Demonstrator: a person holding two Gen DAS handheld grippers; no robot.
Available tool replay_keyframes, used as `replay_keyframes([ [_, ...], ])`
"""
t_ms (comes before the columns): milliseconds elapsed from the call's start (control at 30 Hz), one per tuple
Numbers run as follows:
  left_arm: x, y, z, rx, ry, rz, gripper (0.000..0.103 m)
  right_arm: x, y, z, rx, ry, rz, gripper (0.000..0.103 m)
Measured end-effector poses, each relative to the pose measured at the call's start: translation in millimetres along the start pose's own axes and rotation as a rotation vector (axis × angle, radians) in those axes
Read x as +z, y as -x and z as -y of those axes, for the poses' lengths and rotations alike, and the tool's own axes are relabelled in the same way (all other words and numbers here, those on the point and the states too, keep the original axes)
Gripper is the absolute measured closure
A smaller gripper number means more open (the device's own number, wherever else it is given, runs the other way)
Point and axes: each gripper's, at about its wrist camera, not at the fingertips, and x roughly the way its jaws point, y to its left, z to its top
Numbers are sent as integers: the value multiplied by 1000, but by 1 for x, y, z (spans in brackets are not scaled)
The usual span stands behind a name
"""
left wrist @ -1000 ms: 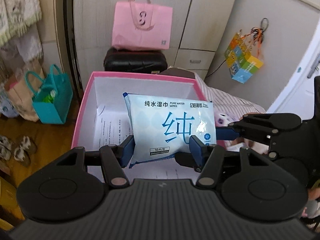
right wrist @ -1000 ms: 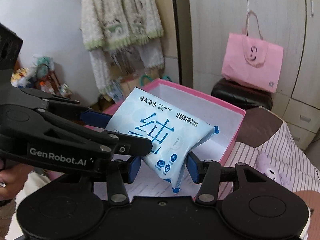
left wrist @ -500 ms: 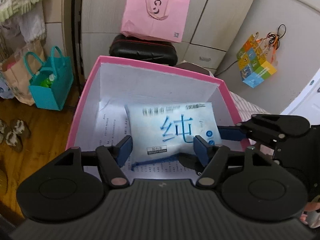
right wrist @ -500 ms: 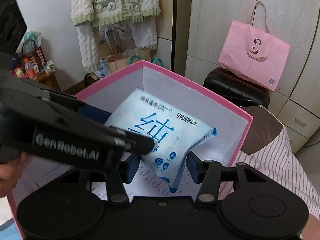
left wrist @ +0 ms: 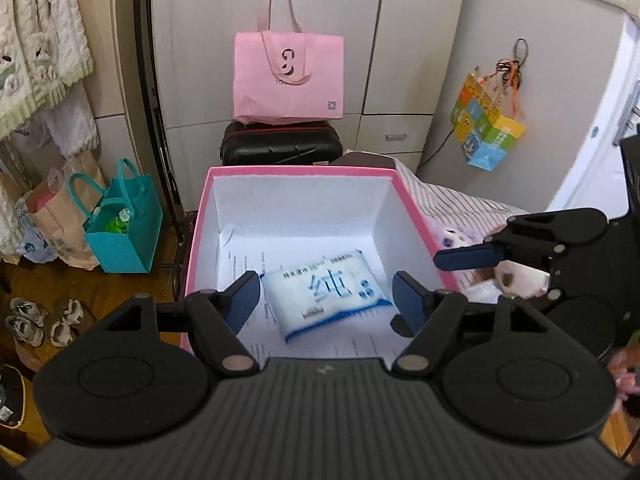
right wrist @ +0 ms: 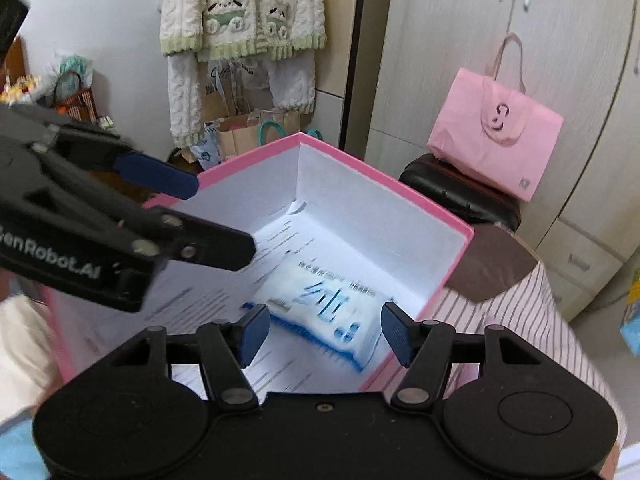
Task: Organize soft objects
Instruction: 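Grasp the floral cloth with the left gripper while the right grasps the mesh puff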
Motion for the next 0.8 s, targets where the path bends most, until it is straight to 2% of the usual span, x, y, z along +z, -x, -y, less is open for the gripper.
replay_keyframes([
  [167, -10, 37, 18, -22, -35, 20, 30, -12, 38, -6, 69, -13, 25, 36],
  [300, -20, 66, 40, -46, -80, 38, 29, -24, 68, -12, 67, 0, 53, 36],
  [467, -32, 94, 68, -121, -129, 33, 27, -46, 110, -9, 56, 9, 99, 35],
  [667, -53, 104, 103, -192, -205, 6, 25, -88, 158, 16, 43, -50, 167, 35],
  [800, -66, 100, 128, -226, -250, -16, 24, -115, 179, 35, -17, -92, 199, 33],
])
